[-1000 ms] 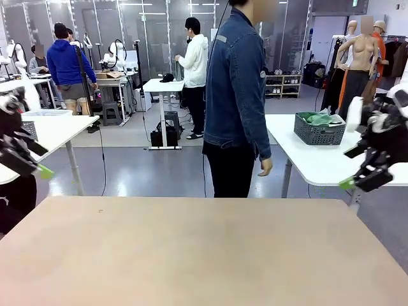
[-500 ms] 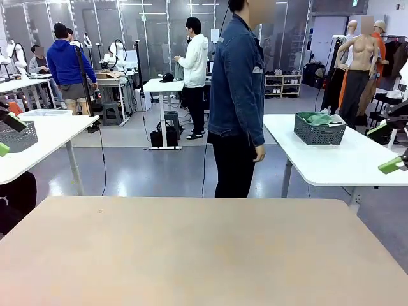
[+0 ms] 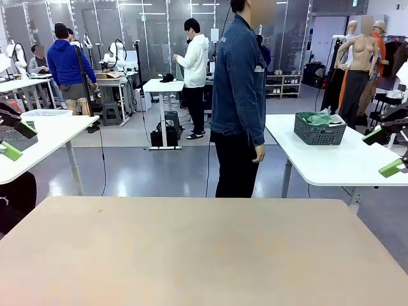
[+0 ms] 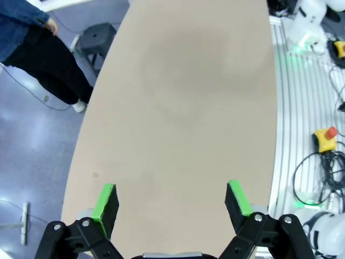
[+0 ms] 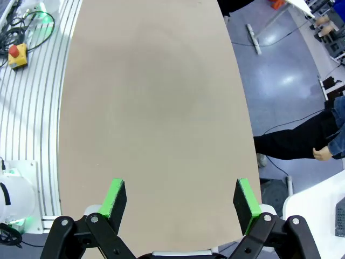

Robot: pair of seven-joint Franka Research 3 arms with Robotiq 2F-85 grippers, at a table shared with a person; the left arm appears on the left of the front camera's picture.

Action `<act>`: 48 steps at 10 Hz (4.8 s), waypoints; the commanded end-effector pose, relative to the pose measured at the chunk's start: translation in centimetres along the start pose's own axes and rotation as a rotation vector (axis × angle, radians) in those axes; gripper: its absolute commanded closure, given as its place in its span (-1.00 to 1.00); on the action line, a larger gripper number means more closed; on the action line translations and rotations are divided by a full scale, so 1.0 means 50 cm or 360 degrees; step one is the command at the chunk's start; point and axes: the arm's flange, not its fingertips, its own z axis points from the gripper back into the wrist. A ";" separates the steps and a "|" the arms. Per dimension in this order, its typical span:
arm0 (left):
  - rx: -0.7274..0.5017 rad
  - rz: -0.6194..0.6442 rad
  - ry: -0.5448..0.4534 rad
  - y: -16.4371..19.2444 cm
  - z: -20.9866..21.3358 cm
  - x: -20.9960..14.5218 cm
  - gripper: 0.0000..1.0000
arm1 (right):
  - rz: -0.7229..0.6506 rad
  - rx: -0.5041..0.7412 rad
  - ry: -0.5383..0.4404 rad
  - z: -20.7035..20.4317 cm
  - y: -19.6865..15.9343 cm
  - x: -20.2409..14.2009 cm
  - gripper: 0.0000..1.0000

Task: Fold the towels and place them in the basket.
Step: When a person lays out a Towel with hook on the table, fold it in half twice.

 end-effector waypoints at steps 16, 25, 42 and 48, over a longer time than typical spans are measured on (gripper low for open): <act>-0.0186 -0.0062 -0.0333 0.137 0.320 0.050 -1.00 | -0.0112 0.0148 -0.0154 0.292 -0.090 0.066 -1.00; -0.0183 0.0175 -0.0327 0.162 0.305 0.015 -1.00 | -0.0373 0.0214 -0.0310 0.302 -0.108 0.042 -1.00; -0.0180 0.0160 -0.0318 0.169 0.296 -0.001 -1.00 | -0.0353 0.0218 -0.0314 0.300 -0.110 0.035 -1.00; -0.0075 0.0206 -0.0057 0.161 0.283 -0.004 -1.00 | -0.0337 0.0222 -0.0246 0.292 -0.116 0.046 -1.00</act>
